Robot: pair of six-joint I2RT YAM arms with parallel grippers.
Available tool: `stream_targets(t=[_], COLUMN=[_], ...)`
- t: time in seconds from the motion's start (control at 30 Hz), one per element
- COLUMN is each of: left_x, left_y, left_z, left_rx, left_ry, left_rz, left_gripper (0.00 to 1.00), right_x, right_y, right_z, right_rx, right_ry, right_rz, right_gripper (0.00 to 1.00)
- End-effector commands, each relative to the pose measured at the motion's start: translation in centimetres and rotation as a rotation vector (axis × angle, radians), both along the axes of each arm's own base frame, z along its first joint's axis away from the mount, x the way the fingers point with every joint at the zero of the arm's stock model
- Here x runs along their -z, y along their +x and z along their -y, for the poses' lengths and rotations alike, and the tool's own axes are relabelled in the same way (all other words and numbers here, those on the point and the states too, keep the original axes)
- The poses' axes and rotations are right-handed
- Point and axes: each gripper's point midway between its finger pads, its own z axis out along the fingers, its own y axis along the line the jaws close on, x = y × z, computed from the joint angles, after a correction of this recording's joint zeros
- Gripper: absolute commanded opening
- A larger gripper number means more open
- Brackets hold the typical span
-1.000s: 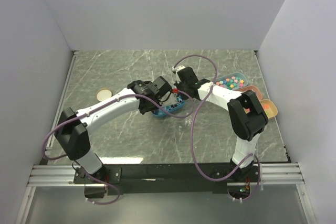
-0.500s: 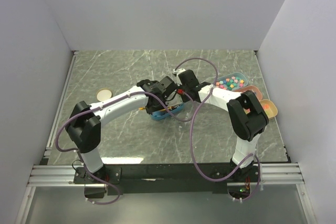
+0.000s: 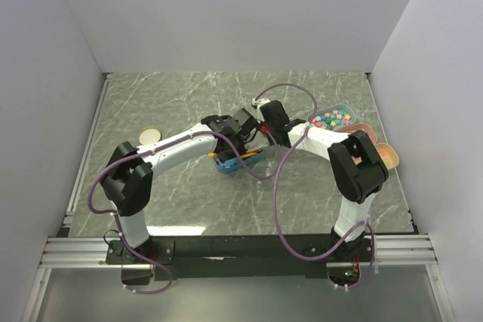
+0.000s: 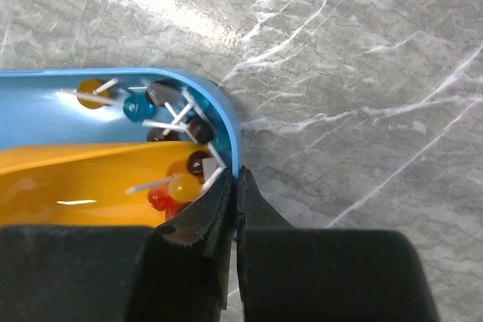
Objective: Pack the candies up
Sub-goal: Scoop the fake candies from the storage box.
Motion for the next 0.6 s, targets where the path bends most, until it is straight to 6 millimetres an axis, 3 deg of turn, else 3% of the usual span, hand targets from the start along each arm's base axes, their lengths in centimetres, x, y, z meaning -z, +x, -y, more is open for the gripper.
stream_targets(t=[0.0, 0.17, 0.23, 0.57], left_x=[1.4, 3.5, 3.3, 3.8], left_y=[0.0, -0.7, 0.1, -0.4], left_z=[3.2, 2.6, 2.3, 0.9], left_rx=[0.026, -0.051, -0.089, -0.136], left_ry=[-0.135, -0.218, -0.257, -0.311], left_rz=[-0.039, -0.098, -0.074, -0.057], left_gripper=[0.01, 0.01, 0.01, 0.01], right_x=[-3.2, -3.0, -2.8, -3.2], right_y=[-0.1, -0.1, 0.0, 0.7], right_z=[-2.8, -2.4, -1.8, -1.2], right_rx=[-0.032, 0.000, 0.023, 0.037], right_ry=[0.129, 0.179, 0.196, 0.187], right_rz=[0.061, 0.039, 0.029, 0.038], right_gripper=[0.00, 0.00, 0.00, 0.00])
